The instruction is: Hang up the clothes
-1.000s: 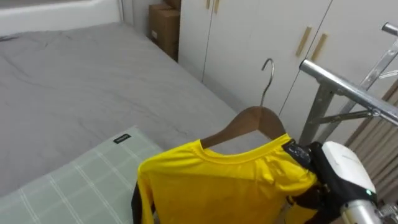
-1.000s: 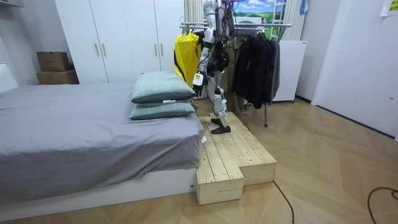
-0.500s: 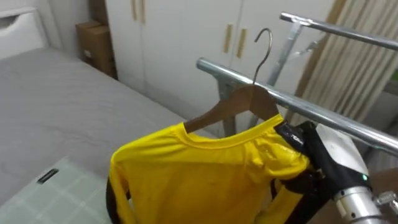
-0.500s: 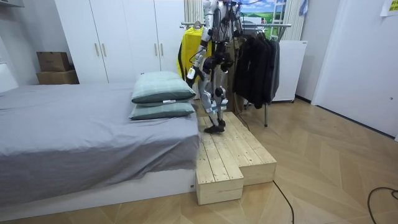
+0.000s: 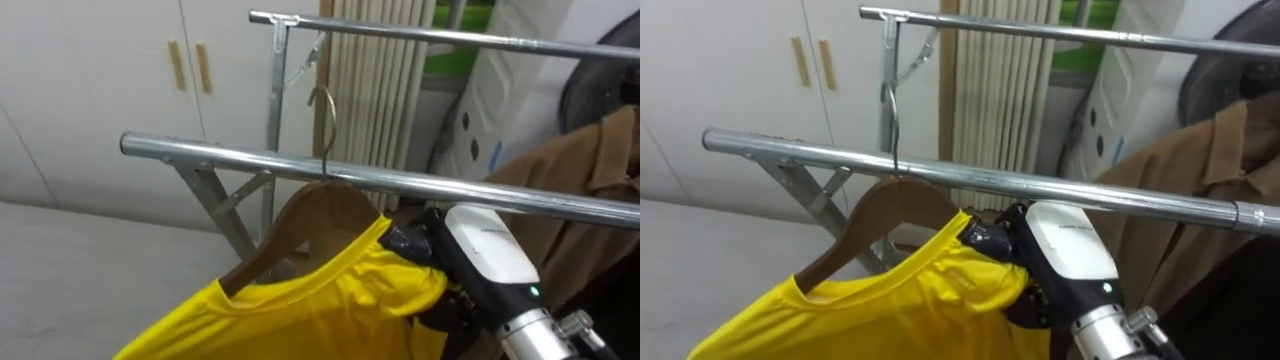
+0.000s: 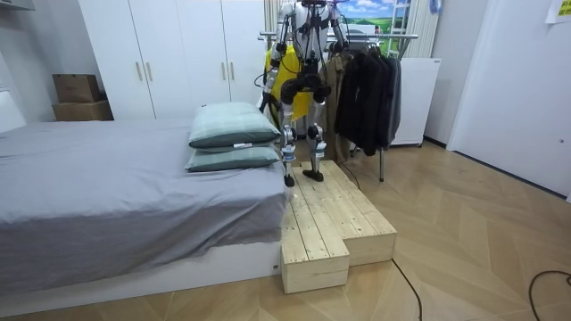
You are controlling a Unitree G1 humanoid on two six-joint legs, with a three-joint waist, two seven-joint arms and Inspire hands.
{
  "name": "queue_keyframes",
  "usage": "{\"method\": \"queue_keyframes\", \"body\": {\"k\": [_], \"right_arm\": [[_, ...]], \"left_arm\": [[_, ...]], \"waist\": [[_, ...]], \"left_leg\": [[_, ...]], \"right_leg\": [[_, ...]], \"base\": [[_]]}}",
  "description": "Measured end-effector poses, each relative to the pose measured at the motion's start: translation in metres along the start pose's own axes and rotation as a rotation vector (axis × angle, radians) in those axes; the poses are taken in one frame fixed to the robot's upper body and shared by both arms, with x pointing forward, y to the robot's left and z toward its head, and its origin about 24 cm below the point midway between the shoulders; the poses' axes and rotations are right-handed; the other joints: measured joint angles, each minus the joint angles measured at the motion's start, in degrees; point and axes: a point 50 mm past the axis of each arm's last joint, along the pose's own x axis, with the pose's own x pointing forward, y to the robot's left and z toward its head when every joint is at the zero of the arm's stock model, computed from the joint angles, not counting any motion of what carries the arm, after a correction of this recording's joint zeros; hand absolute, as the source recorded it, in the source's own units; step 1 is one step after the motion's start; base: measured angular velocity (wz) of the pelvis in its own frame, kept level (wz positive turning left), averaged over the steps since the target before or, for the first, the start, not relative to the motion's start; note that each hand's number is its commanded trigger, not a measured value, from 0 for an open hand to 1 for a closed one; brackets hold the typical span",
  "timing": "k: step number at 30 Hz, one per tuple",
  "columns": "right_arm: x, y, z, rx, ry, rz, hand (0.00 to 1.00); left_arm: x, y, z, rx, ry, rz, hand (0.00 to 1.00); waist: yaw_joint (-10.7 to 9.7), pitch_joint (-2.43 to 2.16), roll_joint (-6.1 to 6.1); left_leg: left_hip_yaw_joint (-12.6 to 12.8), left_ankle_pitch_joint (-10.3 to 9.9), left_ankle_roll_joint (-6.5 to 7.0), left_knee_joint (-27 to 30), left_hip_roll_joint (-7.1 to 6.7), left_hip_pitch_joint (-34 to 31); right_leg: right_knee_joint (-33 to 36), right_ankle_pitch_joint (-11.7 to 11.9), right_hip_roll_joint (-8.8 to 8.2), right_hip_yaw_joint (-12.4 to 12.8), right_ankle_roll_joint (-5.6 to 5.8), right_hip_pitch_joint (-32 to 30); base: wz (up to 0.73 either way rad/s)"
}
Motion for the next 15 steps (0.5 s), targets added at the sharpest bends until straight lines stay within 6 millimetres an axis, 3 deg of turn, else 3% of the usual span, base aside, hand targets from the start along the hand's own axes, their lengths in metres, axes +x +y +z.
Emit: {"method": "queue_keyframes", "body": {"k": [2,5,10,15], "right_arm": [[-0.0003,-0.0002,0.0008,0.003,-0.006,-0.012,1.0],[-0.0008,0.0018,0.0021,0.01,-0.007,-0.008,1.0],[-0.0044,0.0055,0.0002,0.015,0.016,0.011,1.0],[-0.0045,0.0052,0.0014,0.003,0.003,0.015,1.0]], "left_arm": [[-0.0002,-0.0035,0.0,0.008,0.001,-0.01,0.0],[-0.0005,-0.0059,-0.004,0.011,0.016,-0.018,0.0],[-0.0002,-0.0061,-0.0083,0.007,0.037,-0.019,0.0],[0.0001,-0.0056,-0.0079,0.004,0.037,-0.018,0.0]], "waist": [[-0.1,0.24,0.44],[0.6,0.23,0.59],[0.7,0.15,0.5],[3.0,-0.05,0.38]], "left_leg": [[1.1,-0.2,0.34,-0.7,-0.23,0.5],[3.2,-0.2,0.42,-2.2,-0.2,1.7],[4.7,-0.3,0.43,-3.7,-0.16,2.9],[7.3,-0.2,0.33,-5.2,0.23,4.4]], "right_leg": [[-0.4,-0.1,-0.15,1.0,0.35,0.1],[-0.7,0.0,0.12,3.2,0.62,0.1],[-0.8,-0.2,0.41,4.4,0.86,0.1],[-0.6,-0.1,1.37,6.4,0.86,0.1]], "base": [[-0.21],[-0.35],[-0.17],[-0.24]]}}
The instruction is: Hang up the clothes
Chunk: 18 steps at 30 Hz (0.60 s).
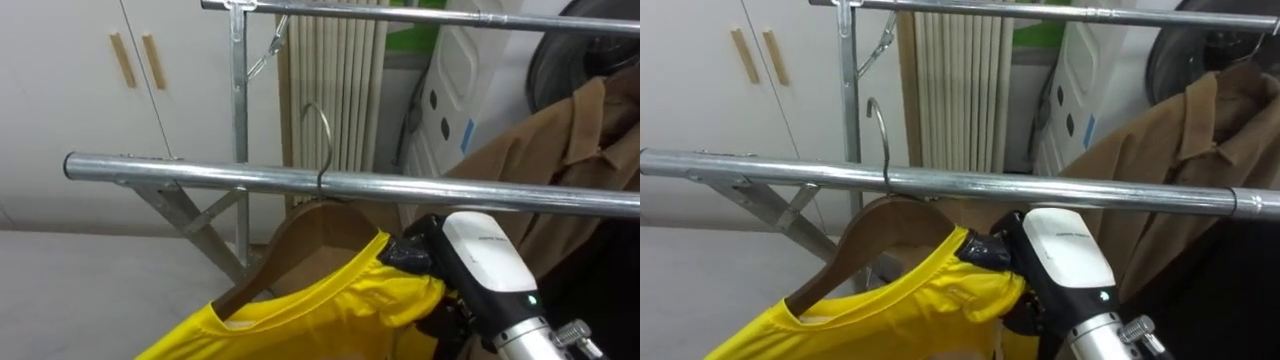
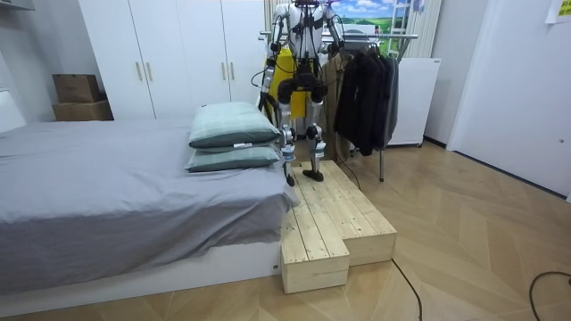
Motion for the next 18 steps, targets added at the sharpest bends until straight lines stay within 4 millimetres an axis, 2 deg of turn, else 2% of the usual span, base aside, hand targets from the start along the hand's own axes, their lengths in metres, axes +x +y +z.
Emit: {"method": "queue_keyframes", "body": {"k": [6,9,12,18], "right_arm": [[0.002,-0.0032,0.0003,-0.015,-0.012,-0.005,1.0],[0.004,-0.0047,0.0014,-0.016,-0.019,-0.012,1.0],[0.0066,-0.0069,0.0021,-0.019,-0.025,-0.022,1.0],[0.0094,-0.0094,0.0031,-0.025,-0.035,-0.031,1.0]], "left_arm": [[0.0005,0.0055,0.0001,-0.049,-0.007,0.021,0.0],[0.0009,0.0066,0.0023,-0.059,-0.013,0.024,0.0],[0.0017,0.0094,0.005,-0.058,-0.02,0.033,0.0],[0.0018,0.0111,0.0052,-0.054,-0.024,0.041,0.0]], "waist": [[0.7,-0.15,-0.75],[0.7,0.08,-1.12],[0.7,0.55,-1.7],[0.6,0.49,-1.97]], "left_leg": [[0.6,-0.2,-0.34,-0.1,0.6,0.3],[0.7,-0.1,-0.41,-0.2,0.67,0.3],[0.8,-0.1,-0.48,-0.2,0.65,0.3],[1.2,-0.1,-0.53,-0.6,0.61,0.3]], "right_leg": [[0.0,0.0,0.81,0.5,-0.06,0.1],[0.0,0.1,0.78,0.8,-0.12,0.1],[-0.1,0.1,0.95,0.8,-0.12,0.0],[-0.4,0.1,0.69,-0.1,-0.12,-0.1]], "base": [[-0.05],[-0.03],[0.0],[0.0]]}}
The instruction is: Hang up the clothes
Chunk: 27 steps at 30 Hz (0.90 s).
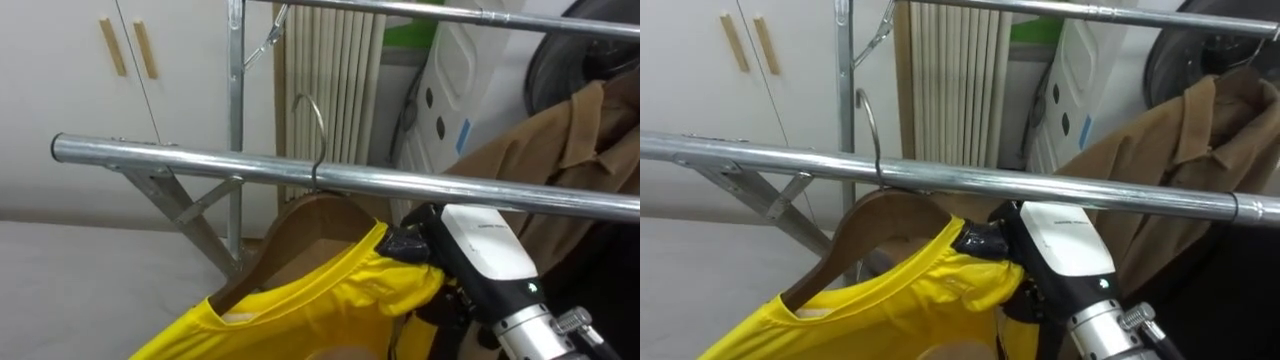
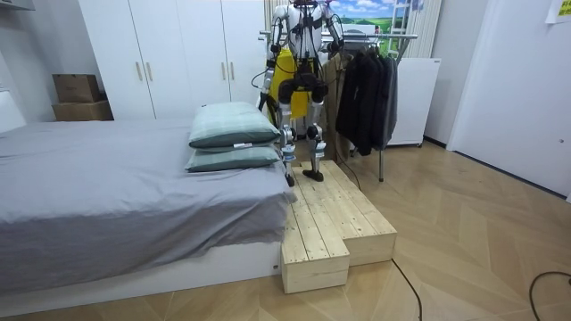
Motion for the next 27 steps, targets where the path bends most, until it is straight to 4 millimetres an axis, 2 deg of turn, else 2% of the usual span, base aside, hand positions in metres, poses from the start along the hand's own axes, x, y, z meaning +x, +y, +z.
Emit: {"method": "queue_keyframes", "body": {"k": [10,18,27], "right_arm": [[0.0,-0.001,0.0,-0.005,-0.004,0.01,1.0],[-0.001,0.001,-0.001,-0.006,0.008,0.029,1.0],[-0.006,0.009,-0.005,0.041,0.035,0.041,1.0]], "left_arm": [[-0.001,-0.003,-0.004,-0.005,0.009,-0.004,0.0],[-0.002,-0.006,-0.005,-0.014,-0.003,0.001,0.0],[-0.003,-0.008,-0.006,-0.019,-0.01,0.018,0.0]], "waist": [[0.0,-0.3,0.82],[0.3,-0.36,1.25],[1.1,-0.7,1.77]], "left_leg": [[0.0,0.0,-0.01,0.0,0.15,1.0],[0.1,0.0,-0.01,0.0,0.22,1.5],[0.0,0.0,-0.16,-0.3,0.77,1.9]], "right_leg": [[-1.8,0.6,0.02,0.8,-0.62,1.8],[-1.9,0.8,0.04,0.7,-0.55,2.1],[-3.8,1.9,0.07,0.4,-0.42,3.3]], "base": [[-0.01],[-0.01],[0.01]]}}
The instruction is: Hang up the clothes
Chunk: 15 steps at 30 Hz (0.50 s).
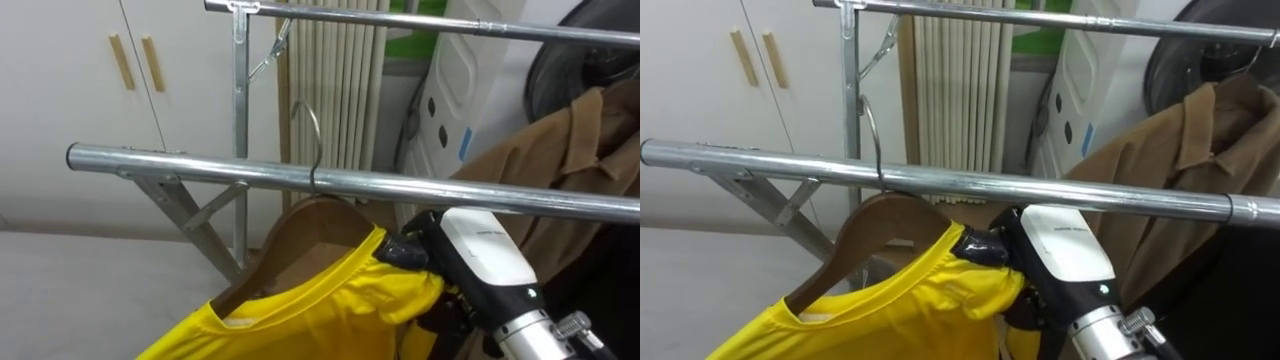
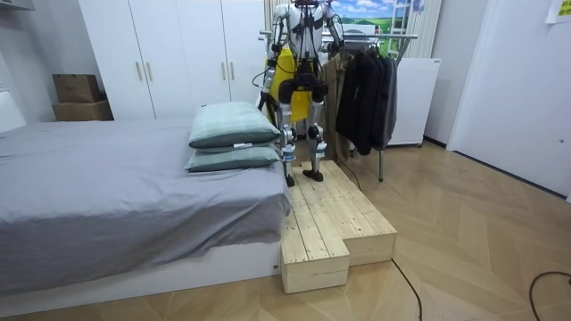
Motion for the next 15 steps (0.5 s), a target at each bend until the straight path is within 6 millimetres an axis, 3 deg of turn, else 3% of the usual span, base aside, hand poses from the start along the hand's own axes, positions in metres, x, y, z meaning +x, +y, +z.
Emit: {"method": "queue_keyframes", "body": {"k": [7,11,15], "right_arm": [[-0.005,0.015,-0.008,0.134,0.057,0.015,1.0],[-0.007,0.018,-0.009,0.157,0.069,0.015,1.0],[-0.013,0.018,-0.013,0.16,0.088,0.011,1.0]], "left_arm": [[0.0,-0.001,-0.001,-0.001,0.004,0.002,0.0],[-0.001,0.0,-0.005,-0.007,0.017,0.003,0.0],[-0.002,-0.002,-0.007,-0.017,0.028,0.0,0.0]], "waist": [[-0.1,0.1,0.37],[-1.4,0.23,0.75],[-1.9,-0.07,1.16]], "left_leg": [[-0.6,-0.1,-0.18,-0.1,0.12,1.0],[-0.6,-0.2,-0.28,-0.1,0.09,0.9],[-0.5,-0.2,-0.31,-0.1,0.11,1.0]], "right_leg": [[-0.8,0.0,-0.09,-0.3,-0.05,1.4],[-0.9,0.0,-0.18,-0.5,-0.07,1.4],[-0.9,0.1,-0.17,-0.5,-0.06,1.4]], "base": [[0.03],[0.0],[0.0]]}}
